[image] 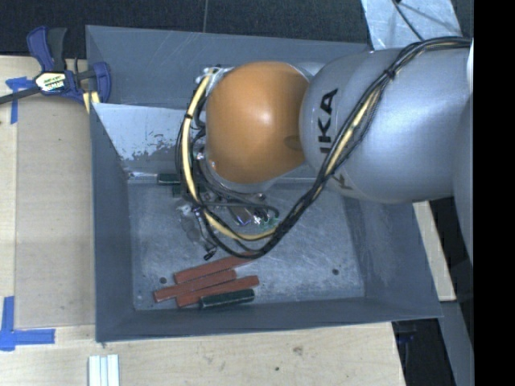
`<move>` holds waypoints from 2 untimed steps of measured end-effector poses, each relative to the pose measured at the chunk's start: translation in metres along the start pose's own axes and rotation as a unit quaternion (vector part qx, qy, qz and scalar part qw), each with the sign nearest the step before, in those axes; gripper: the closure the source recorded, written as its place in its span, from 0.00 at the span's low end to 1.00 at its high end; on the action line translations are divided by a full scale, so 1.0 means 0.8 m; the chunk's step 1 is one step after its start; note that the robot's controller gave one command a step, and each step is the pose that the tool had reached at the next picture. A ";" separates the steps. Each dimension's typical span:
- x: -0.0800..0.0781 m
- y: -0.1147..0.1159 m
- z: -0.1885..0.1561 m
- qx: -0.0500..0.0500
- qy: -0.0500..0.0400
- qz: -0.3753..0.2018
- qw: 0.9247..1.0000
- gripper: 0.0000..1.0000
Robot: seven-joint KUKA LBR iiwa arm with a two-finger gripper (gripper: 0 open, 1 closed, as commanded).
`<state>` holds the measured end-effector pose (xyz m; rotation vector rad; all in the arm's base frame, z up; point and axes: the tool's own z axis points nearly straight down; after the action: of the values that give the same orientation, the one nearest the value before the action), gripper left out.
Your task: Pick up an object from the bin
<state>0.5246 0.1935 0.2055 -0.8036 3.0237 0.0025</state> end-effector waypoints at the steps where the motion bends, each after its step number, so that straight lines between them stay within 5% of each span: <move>1: 0.003 0.000 0.006 -0.001 0.005 0.001 1.000 0.00; 2: 0.058 -0.049 0.100 -0.001 0.010 -0.037 0.999 0.00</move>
Offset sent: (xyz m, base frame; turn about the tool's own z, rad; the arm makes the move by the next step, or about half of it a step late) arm 0.0000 0.0000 0.0000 0.0000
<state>0.5047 0.1373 0.1252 -0.9202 3.0106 -0.0022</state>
